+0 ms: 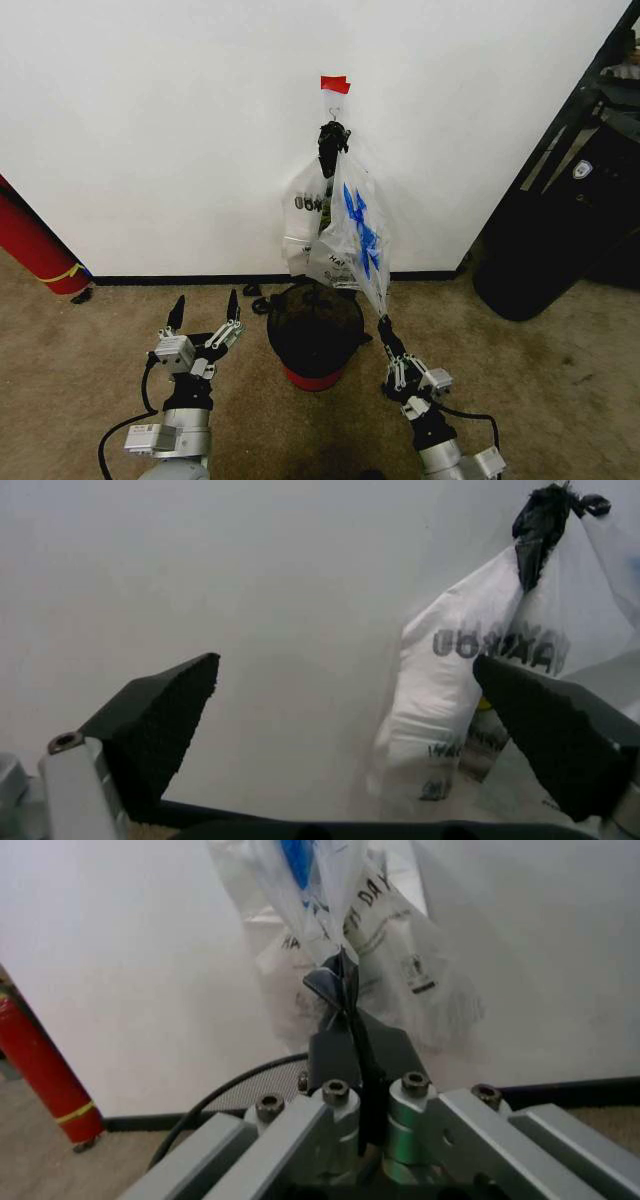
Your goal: Pick up the garbage bag from the wall and place it over the trash bin.
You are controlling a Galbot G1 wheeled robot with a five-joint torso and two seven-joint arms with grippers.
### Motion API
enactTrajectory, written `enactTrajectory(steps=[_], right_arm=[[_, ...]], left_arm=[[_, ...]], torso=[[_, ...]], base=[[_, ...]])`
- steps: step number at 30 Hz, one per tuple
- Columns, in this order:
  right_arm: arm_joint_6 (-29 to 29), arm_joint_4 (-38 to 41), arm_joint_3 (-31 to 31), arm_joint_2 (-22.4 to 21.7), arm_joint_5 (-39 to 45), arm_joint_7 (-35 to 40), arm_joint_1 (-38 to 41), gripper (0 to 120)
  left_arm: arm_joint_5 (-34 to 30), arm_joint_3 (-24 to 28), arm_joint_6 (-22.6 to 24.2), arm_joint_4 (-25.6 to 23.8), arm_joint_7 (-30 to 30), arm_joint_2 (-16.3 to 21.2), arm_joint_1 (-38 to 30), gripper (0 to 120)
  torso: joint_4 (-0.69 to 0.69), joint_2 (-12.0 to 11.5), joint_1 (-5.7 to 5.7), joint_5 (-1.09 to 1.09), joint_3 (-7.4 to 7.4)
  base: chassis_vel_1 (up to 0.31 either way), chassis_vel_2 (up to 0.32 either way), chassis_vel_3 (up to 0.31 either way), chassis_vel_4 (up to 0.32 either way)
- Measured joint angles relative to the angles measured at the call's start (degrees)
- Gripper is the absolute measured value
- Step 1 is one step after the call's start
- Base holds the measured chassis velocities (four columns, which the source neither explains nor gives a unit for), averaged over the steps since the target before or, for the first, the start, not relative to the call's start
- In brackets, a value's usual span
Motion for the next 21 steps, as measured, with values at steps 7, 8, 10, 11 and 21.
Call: enactTrajectory(steps=[7,8,10,11,21], right_arm=[[1.4,-0.7,-1.4,0.1,-1.1,1.0,-0.2,0],[0.4,-0.4,-1.4,0.0,-0.5,1.7,0.8,0],[-1.4,0.4,-1.4,-0.2,0.7,2.7,2.9,0],[-2.9,0.9,-1.3,-0.4,1.7,3.5,4.9,0],[-10.6,1.5,-0.9,-1.0,7.9,6.9,16.6,0]], left_arm=[[-0.4,0.4,0.1,-1.3,0.0,0.2,0.2,100],[-0.6,0.6,0.4,-1.8,0.0,0.5,0.2,100],[-0.8,1.2,0.9,-2.4,0.0,1.4,0.1,100],[-0.9,1.8,1.4,-2.8,-0.1,2.4,-0.2,100],[-9.3,6.7,9.3,-6.1,-1.0,11.9,-8.3,100]], torso=[[-0.01,0.0,0.0,0.0,0.0],[-0.01,0.0,0.0,0.0,0.0],[0.0,0.0,0.0,0.0,0.0],[0.0,0.0,0.0,0.0,0.0],[0.01,0.0,0.0,0.0,0.01]], base=[[0.0,0.0,0.0,0.0],[0.0,0.0,0.0,0.0],[0.0,0.0,0.0,0.0],[0.0,0.0,0.0,0.0],[0.0,0.0,0.0,0.0]])
